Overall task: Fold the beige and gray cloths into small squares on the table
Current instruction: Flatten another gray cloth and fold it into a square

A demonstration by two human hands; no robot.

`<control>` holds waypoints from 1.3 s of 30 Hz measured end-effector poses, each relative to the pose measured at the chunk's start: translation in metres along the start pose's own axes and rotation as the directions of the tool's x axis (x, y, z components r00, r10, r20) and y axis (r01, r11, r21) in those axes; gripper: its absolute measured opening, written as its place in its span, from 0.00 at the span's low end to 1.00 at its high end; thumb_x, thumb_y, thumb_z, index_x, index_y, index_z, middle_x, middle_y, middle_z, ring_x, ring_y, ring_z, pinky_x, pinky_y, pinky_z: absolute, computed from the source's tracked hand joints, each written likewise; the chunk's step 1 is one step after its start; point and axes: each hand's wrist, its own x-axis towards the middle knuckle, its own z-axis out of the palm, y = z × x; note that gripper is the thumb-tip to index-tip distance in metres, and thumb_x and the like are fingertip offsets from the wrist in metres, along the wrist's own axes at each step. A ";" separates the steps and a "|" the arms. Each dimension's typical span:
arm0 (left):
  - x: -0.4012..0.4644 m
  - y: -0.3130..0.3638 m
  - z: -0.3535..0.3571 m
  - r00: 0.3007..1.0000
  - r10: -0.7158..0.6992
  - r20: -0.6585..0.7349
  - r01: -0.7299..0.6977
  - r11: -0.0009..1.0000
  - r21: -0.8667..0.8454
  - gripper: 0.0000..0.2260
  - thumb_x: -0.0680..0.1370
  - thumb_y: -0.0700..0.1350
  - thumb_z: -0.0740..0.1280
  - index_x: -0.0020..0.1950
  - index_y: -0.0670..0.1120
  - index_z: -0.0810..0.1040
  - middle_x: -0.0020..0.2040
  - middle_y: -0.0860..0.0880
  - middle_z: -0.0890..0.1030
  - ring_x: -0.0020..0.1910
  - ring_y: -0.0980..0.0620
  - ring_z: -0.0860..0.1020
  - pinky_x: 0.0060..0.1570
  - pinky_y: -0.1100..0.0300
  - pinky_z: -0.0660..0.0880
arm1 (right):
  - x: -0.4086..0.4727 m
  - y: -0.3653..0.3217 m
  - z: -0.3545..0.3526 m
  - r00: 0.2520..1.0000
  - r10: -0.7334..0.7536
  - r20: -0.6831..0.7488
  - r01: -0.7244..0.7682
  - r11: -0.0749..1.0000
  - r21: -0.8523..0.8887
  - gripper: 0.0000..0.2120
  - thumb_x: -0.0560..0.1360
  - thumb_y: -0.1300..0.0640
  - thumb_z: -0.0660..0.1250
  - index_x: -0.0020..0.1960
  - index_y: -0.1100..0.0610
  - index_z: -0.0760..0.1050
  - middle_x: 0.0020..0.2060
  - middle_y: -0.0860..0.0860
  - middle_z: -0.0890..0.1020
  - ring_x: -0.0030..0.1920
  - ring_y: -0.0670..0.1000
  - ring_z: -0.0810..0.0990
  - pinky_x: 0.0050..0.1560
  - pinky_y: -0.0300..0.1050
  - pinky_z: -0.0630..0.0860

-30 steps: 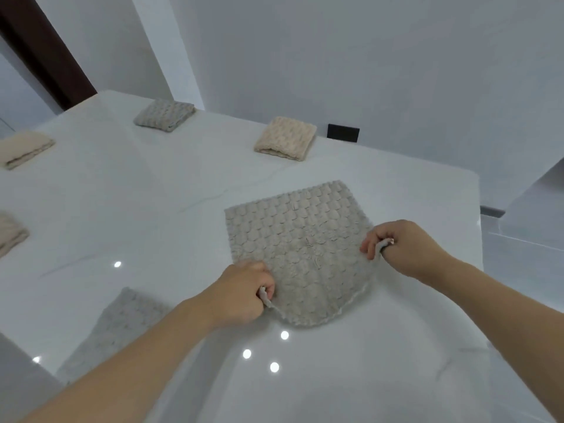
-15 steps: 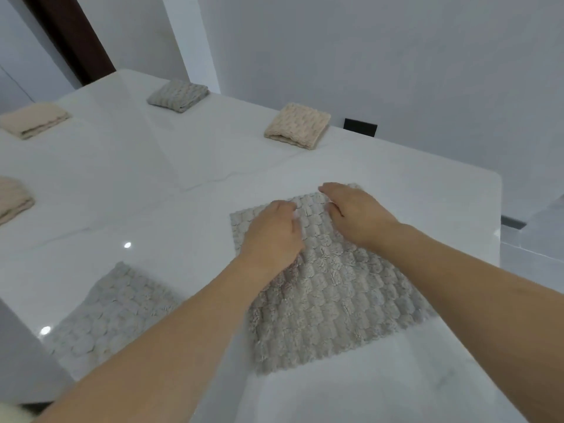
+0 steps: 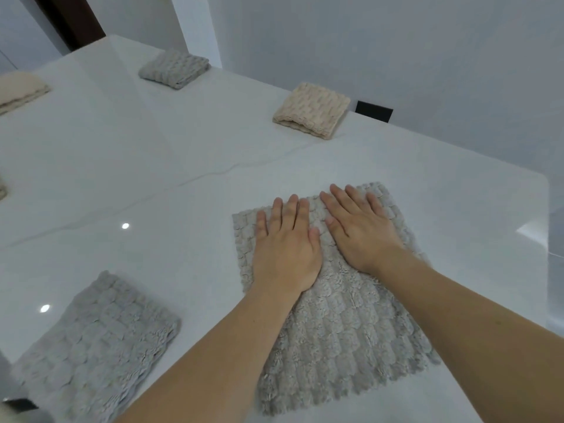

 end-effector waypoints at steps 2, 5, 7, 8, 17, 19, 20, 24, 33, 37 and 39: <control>0.001 0.001 -0.001 1.000 0.000 0.000 0.000 1.000 0.014 0.26 0.83 0.55 0.43 0.80 0.49 0.49 0.80 0.50 0.50 0.79 0.48 0.45 0.76 0.43 0.43 | 0.001 0.001 -0.001 1.000 0.002 -0.005 -0.002 1.000 -0.004 0.26 0.82 0.44 0.38 0.79 0.45 0.42 0.78 0.43 0.44 0.77 0.46 0.39 0.76 0.51 0.37; 0.001 0.000 -0.002 1.000 -0.006 0.000 0.006 1.000 0.020 0.26 0.83 0.55 0.42 0.80 0.49 0.49 0.80 0.51 0.50 0.79 0.49 0.45 0.76 0.44 0.42 | 0.002 0.000 -0.001 1.000 -0.002 -0.010 0.002 1.000 -0.003 0.25 0.82 0.44 0.38 0.79 0.45 0.42 0.78 0.43 0.44 0.77 0.46 0.39 0.76 0.52 0.37; 0.000 0.000 -0.002 1.000 -0.010 0.002 0.010 1.000 0.027 0.26 0.83 0.55 0.42 0.80 0.49 0.49 0.80 0.51 0.50 0.79 0.49 0.44 0.76 0.45 0.42 | 0.001 0.000 -0.001 1.000 -0.001 -0.005 0.001 1.000 0.002 0.25 0.82 0.44 0.38 0.79 0.45 0.42 0.78 0.44 0.44 0.77 0.47 0.39 0.76 0.52 0.37; 0.000 0.001 -0.003 1.000 -0.014 0.004 0.014 0.999 0.029 0.26 0.83 0.55 0.42 0.80 0.50 0.49 0.80 0.52 0.49 0.79 0.50 0.44 0.76 0.45 0.41 | 0.001 0.001 -0.001 1.000 -0.002 -0.002 0.002 1.000 0.008 0.25 0.82 0.44 0.38 0.79 0.45 0.42 0.78 0.44 0.44 0.77 0.47 0.38 0.76 0.52 0.37; 0.000 0.005 -0.003 0.999 -0.047 -0.012 0.048 0.998 0.043 0.25 0.83 0.56 0.42 0.80 0.52 0.48 0.80 0.54 0.49 0.79 0.51 0.43 0.76 0.47 0.41 | 0.002 0.005 0.001 0.999 -0.047 0.001 0.047 0.998 0.040 0.26 0.82 0.45 0.37 0.79 0.47 0.42 0.78 0.46 0.43 0.77 0.48 0.37 0.76 0.53 0.37; 0.000 0.004 -0.003 0.998 -0.057 -0.011 0.058 0.997 0.054 0.25 0.83 0.56 0.42 0.80 0.52 0.48 0.80 0.54 0.48 0.79 0.51 0.43 0.76 0.47 0.41 | 0.003 0.005 0.002 0.999 -0.042 0.000 0.042 0.998 0.039 0.26 0.82 0.45 0.37 0.79 0.47 0.41 0.78 0.46 0.42 0.77 0.48 0.37 0.76 0.53 0.37; 0.001 0.004 -0.003 0.998 -0.061 -0.006 0.062 0.997 0.056 0.25 0.83 0.56 0.42 0.80 0.52 0.48 0.80 0.54 0.48 0.79 0.51 0.43 0.76 0.47 0.40 | 0.003 0.006 0.002 0.999 -0.036 -0.003 0.036 0.999 0.040 0.26 0.82 0.45 0.37 0.79 0.47 0.41 0.78 0.46 0.42 0.77 0.48 0.37 0.76 0.53 0.37; -0.001 0.004 -0.008 0.999 -0.041 0.032 0.039 0.998 0.052 0.25 0.83 0.56 0.41 0.80 0.52 0.46 0.80 0.54 0.46 0.79 0.52 0.42 0.76 0.49 0.39 | 0.002 0.007 0.001 0.998 -0.064 -0.001 0.064 0.997 0.037 0.26 0.82 0.45 0.38 0.79 0.48 0.41 0.78 0.46 0.42 0.77 0.48 0.37 0.76 0.52 0.36; -0.040 -0.055 -0.023 0.984 -0.175 0.027 0.174 0.983 0.057 0.26 0.83 0.55 0.41 0.80 0.48 0.45 0.81 0.51 0.46 0.79 0.52 0.42 0.76 0.54 0.40 | -0.038 0.073 -0.011 0.999 -0.002 0.039 0.002 1.000 0.000 0.27 0.82 0.45 0.39 0.79 0.49 0.38 0.78 0.46 0.39 0.77 0.45 0.37 0.75 0.44 0.35; -0.038 -0.055 -0.022 0.986 -0.166 0.011 0.166 0.985 0.056 0.29 0.81 0.57 0.39 0.80 0.48 0.46 0.80 0.51 0.47 0.79 0.53 0.43 0.77 0.53 0.40 | -0.032 0.071 -0.009 1.000 0.001 0.016 -0.001 1.000 0.003 0.26 0.82 0.45 0.40 0.79 0.48 0.39 0.78 0.45 0.40 0.77 0.45 0.37 0.75 0.44 0.35; -0.038 -0.056 -0.021 0.986 -0.164 0.003 0.164 0.985 0.053 0.29 0.81 0.57 0.39 0.80 0.48 0.47 0.80 0.51 0.47 0.79 0.53 0.43 0.77 0.53 0.40 | -0.031 0.073 -0.007 1.000 -0.005 0.009 0.005 1.000 0.007 0.26 0.82 0.45 0.39 0.79 0.48 0.39 0.78 0.45 0.40 0.77 0.45 0.37 0.75 0.44 0.36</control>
